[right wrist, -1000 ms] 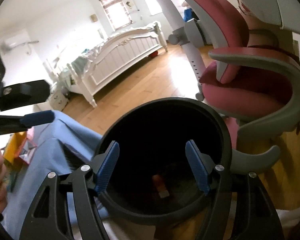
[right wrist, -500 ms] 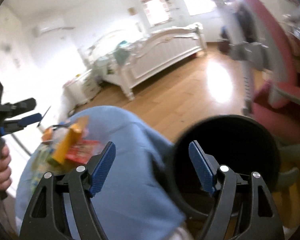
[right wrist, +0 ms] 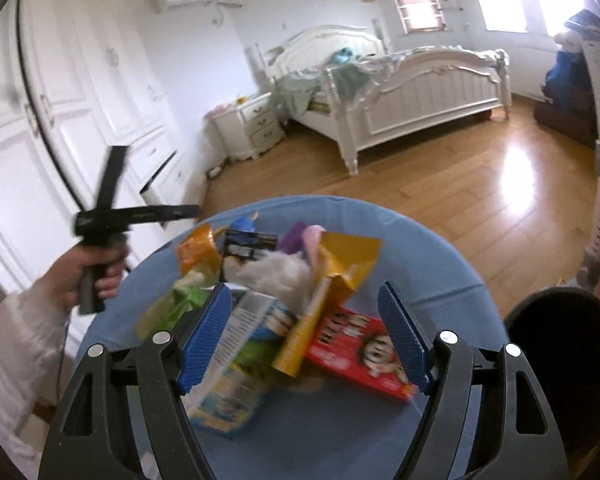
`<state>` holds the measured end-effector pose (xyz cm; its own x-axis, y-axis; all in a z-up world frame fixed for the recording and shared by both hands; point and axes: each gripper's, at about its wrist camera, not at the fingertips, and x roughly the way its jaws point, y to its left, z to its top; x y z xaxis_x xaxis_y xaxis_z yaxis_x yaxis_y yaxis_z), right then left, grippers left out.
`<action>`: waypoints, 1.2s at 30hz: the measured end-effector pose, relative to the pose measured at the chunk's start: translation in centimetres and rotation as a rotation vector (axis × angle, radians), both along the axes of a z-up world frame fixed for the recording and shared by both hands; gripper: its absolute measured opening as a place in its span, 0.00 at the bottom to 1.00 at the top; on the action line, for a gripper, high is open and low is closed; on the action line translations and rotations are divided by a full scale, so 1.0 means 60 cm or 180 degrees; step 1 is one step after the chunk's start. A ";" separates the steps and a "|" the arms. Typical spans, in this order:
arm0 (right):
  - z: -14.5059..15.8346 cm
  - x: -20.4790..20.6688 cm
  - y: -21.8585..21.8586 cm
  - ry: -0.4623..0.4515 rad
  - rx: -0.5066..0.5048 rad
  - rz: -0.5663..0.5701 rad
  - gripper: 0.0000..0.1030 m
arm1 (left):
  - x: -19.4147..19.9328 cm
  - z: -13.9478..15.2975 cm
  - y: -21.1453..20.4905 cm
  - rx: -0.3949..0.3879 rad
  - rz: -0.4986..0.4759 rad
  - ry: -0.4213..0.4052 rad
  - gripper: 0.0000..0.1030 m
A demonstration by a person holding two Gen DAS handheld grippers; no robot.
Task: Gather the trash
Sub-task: 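Grasp the gold wrapper with the left tool while the right tool grasps the blue bag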
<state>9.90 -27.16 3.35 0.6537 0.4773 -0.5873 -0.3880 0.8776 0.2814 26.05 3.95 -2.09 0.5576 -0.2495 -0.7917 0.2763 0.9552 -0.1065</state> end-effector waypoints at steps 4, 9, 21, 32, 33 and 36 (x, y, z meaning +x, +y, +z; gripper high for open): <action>0.010 0.020 0.022 0.0014 -0.0093 0.0058 0.73 | 0.010 -0.028 -0.032 0.0201 -0.0510 0.0034 0.62; 0.036 0.069 0.065 0.0038 -0.0219 0.0274 0.73 | 0.025 -0.039 -0.045 0.0168 -0.0710 0.0012 0.63; -0.001 0.282 0.256 0.0861 -0.0678 0.0816 0.73 | 0.004 -0.045 -0.010 -0.0064 -0.0600 -0.0024 0.30; -0.040 0.305 0.311 0.1225 -0.0686 0.1065 0.32 | -0.012 -0.049 -0.015 0.0000 -0.0662 -0.0059 0.32; -0.031 0.294 0.305 0.1153 -0.0657 0.1029 0.32 | -0.011 -0.048 -0.017 -0.0006 -0.0690 -0.0058 0.41; 0.001 0.251 0.276 0.0854 -0.0590 0.0813 0.32 | -0.010 -0.043 -0.028 0.0061 -0.0718 -0.0163 0.65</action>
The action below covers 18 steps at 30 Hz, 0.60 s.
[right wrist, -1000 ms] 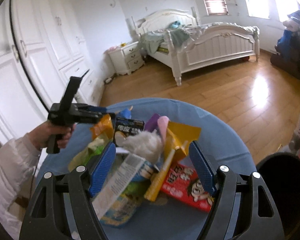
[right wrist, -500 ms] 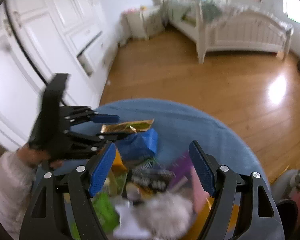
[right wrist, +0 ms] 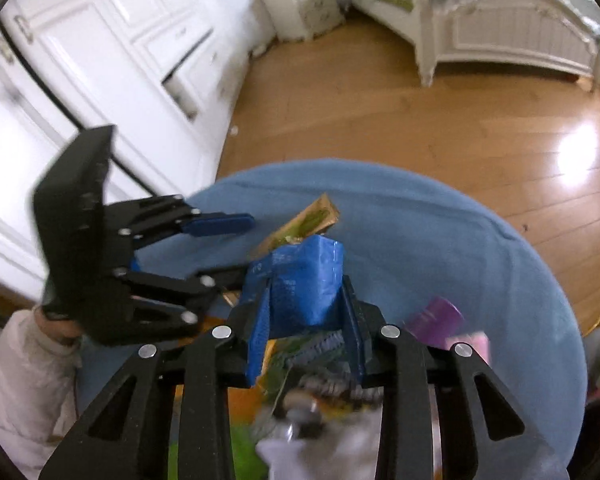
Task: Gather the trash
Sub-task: 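Grasp the gold wrapper with the left tool while the right tool grasps the blue bag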
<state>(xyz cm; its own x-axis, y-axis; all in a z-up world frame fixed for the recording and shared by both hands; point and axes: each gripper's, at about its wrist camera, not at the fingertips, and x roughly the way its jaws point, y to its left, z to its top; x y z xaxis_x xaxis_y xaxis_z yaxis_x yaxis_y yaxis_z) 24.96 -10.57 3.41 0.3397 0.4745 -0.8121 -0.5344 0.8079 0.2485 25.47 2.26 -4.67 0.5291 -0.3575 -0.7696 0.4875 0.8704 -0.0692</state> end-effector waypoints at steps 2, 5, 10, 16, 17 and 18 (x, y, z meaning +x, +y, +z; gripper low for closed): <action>0.024 -0.036 -0.031 -0.0219 0.0118 -0.0200 0.32 | 0.007 -0.002 -0.008 0.0024 0.0006 0.0001 0.66; 0.047 -0.090 -0.077 -0.0450 0.0331 -0.0487 0.32 | 0.014 -0.003 -0.018 -0.0140 -0.0032 0.0099 0.66; 0.058 -0.178 -0.141 -0.0656 0.0708 -0.0716 0.32 | 0.019 -0.006 -0.023 -0.0386 0.0053 0.0316 0.08; 0.061 -0.226 -0.218 -0.0720 0.0953 -0.0827 0.32 | -0.025 0.002 -0.006 -0.0330 0.0308 0.0091 0.04; 0.062 -0.234 -0.227 -0.0729 0.0996 -0.0842 0.32 | -0.048 0.020 -0.002 -0.0407 0.0341 -0.0042 0.04; 0.061 -0.241 -0.229 -0.0737 0.1022 -0.0847 0.32 | -0.062 0.032 0.001 -0.0447 0.0378 -0.0125 0.04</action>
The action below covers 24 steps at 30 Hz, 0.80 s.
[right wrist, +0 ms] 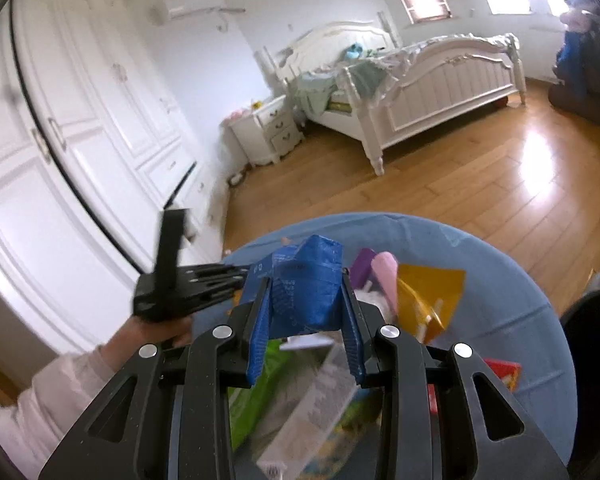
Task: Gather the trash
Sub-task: 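Grasp the gold wrapper with the left tool while the right tool grasps the blue bag, then carry the gold wrapper and blue bag over the bin and release both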
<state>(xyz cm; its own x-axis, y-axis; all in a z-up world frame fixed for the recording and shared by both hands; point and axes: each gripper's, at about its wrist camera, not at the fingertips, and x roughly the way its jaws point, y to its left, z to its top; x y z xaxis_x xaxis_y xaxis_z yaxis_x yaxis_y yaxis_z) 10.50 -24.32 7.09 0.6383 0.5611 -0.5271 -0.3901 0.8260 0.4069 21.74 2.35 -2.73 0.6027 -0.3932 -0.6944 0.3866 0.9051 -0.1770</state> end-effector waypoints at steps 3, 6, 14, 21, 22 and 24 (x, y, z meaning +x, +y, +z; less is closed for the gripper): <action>0.003 -0.025 -0.028 -0.0036 0.0108 -0.0002 0.32 | -0.056 0.052 0.016 -0.0244 0.0212 -0.0249 0.04; 0.009 -0.055 -0.050 -0.0126 0.0199 -0.0045 0.32 | -0.114 0.105 0.006 -0.0470 0.0315 -0.0458 0.04; 0.029 -0.129 -0.162 -0.0562 0.0127 -0.0512 0.32 | -0.175 0.174 -0.135 -0.0875 -0.0119 -0.0520 0.04; 0.010 -0.176 -0.311 -0.0785 -0.0383 -0.1372 0.32 | -0.173 0.161 -0.349 -0.1073 -0.0731 -0.0297 0.04; 0.003 -0.182 -0.333 -0.0774 -0.0459 -0.1480 0.32 | -0.172 0.156 -0.374 -0.1074 -0.0795 -0.0265 0.04; -0.014 -0.191 -0.378 -0.0735 -0.0611 -0.1706 0.32 | -0.168 0.144 -0.430 -0.1101 -0.0943 -0.0190 0.04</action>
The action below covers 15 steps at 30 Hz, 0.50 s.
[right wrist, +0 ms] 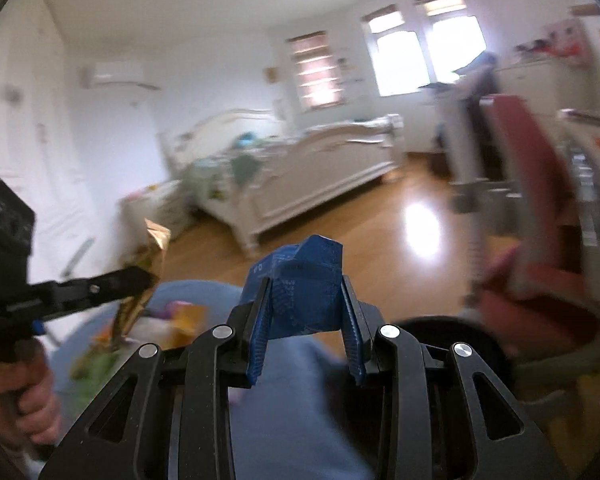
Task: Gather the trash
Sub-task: 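Carry the gold wrapper and blue bag over the bin and release both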
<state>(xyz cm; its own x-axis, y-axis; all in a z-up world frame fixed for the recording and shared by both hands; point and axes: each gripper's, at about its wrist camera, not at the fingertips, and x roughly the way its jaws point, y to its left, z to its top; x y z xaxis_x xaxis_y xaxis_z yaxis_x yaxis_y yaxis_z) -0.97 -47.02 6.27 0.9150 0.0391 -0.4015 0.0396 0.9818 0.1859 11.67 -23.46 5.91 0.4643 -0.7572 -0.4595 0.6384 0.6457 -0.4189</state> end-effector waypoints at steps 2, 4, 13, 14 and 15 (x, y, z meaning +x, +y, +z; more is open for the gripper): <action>-0.020 -0.002 -0.034 0.0096 -0.0083 -0.0209 0.32 | 0.000 -0.018 -0.046 0.0019 -0.0136 0.0074 0.04; -0.041 -0.003 -0.063 0.0190 -0.0117 -0.0348 0.32 | 0.004 -0.041 -0.087 0.0072 -0.0236 0.0160 0.04; -0.111 0.026 -0.120 0.0455 -0.0242 -0.0469 0.32 | 0.027 -0.100 -0.173 0.0272 -0.0343 0.0395 0.05; -0.116 0.031 -0.121 0.0477 -0.0236 -0.0460 0.32 | 0.029 -0.104 -0.174 0.0289 -0.0338 0.0411 0.05; -0.123 0.036 -0.123 0.0508 -0.0219 -0.0445 0.32 | 0.032 -0.108 -0.177 0.0306 -0.0330 0.0428 0.05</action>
